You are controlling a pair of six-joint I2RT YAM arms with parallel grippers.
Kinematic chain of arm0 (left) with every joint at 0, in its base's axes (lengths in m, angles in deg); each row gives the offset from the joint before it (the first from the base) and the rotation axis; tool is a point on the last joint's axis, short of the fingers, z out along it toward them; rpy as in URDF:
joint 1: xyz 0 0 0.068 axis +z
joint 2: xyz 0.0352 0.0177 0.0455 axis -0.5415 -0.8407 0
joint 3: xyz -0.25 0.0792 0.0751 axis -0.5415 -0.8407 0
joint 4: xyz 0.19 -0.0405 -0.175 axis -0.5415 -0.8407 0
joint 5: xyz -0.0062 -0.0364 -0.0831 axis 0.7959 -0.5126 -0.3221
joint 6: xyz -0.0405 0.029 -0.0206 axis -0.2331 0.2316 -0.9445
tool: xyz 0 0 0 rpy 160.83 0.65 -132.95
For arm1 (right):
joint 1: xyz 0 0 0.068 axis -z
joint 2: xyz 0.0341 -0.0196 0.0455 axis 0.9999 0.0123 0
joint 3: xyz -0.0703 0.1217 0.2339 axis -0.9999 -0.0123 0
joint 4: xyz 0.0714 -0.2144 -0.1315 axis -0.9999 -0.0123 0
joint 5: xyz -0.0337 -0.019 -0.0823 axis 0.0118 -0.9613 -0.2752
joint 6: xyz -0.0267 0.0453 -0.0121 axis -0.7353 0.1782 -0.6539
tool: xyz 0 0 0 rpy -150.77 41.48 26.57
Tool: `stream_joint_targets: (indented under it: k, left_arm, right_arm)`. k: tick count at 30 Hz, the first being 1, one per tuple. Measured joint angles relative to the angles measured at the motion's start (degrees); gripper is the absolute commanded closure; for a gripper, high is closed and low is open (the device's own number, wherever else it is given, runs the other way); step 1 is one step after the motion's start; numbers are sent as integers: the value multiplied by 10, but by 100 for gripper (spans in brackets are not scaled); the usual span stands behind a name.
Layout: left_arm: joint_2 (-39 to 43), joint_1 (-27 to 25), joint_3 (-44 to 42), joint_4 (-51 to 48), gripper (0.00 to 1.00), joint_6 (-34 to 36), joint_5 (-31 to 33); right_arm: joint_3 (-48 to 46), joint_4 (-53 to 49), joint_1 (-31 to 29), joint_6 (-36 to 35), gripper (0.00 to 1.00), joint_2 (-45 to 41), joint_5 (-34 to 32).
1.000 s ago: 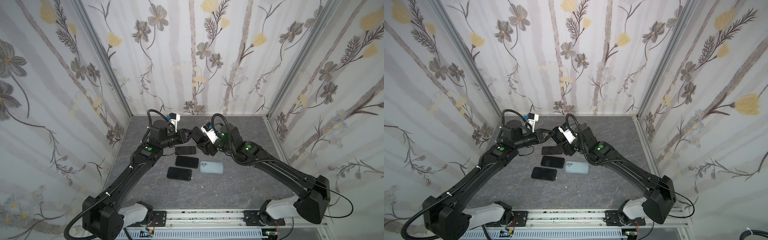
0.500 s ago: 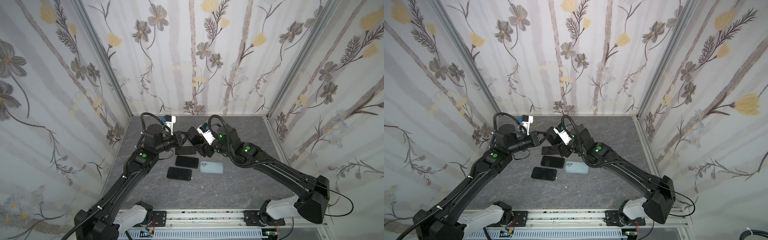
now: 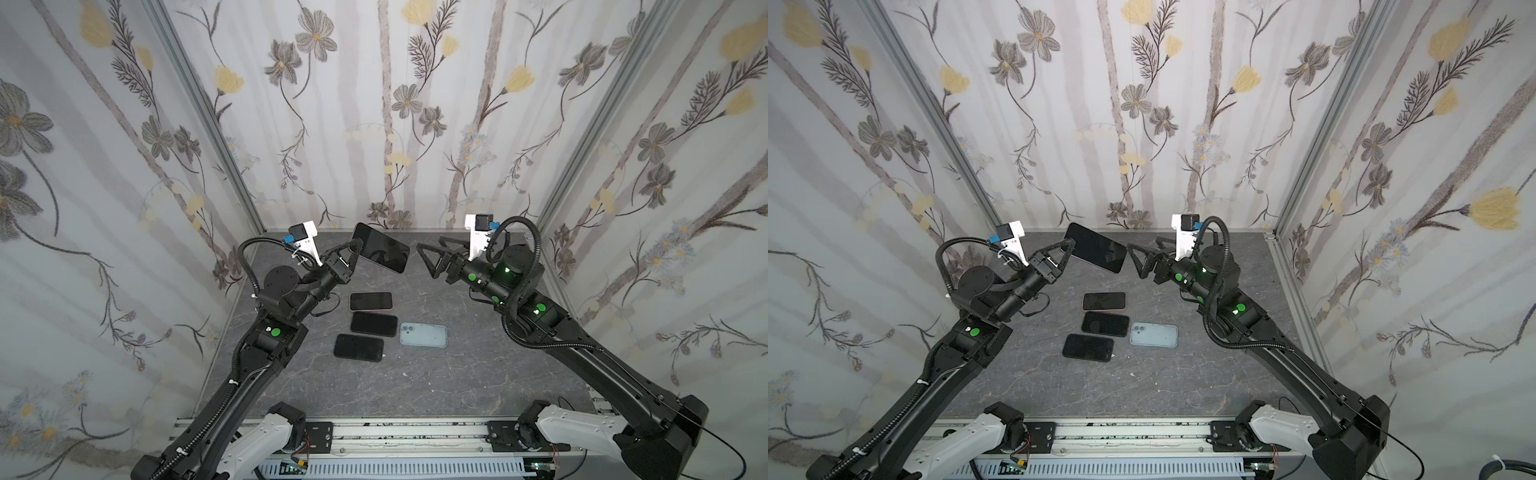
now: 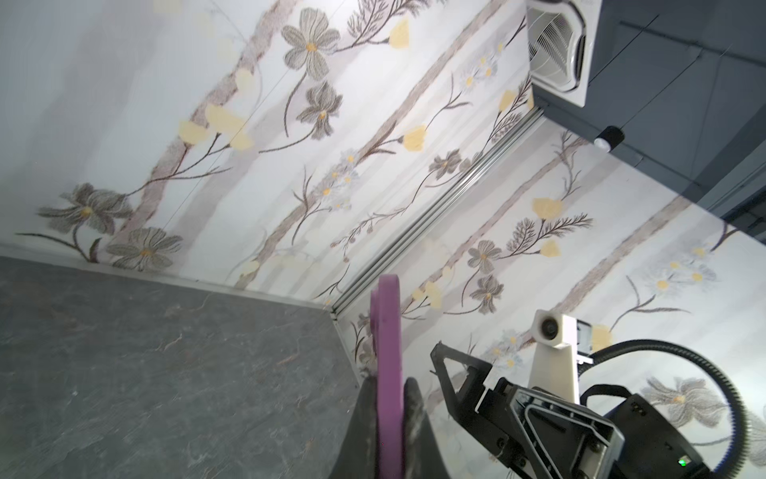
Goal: Put the phone into the phone case
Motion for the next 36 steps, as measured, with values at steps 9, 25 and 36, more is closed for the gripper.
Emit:
stream_joint_targets:
  k: [9,25,36]
  left_arm:
    - [-27,-1,-38,216,100,-90,-23]
    - [-43,-1,-49,324,100,-147,-49]
    - [-30,-2,-59,317,100,-158,-66]
  right_arm:
    - [-18,97,5,110,24,-1,104]
    - [1,177,-17,158,52,41,151]
    - [33,186,-27,167,88,64,184]
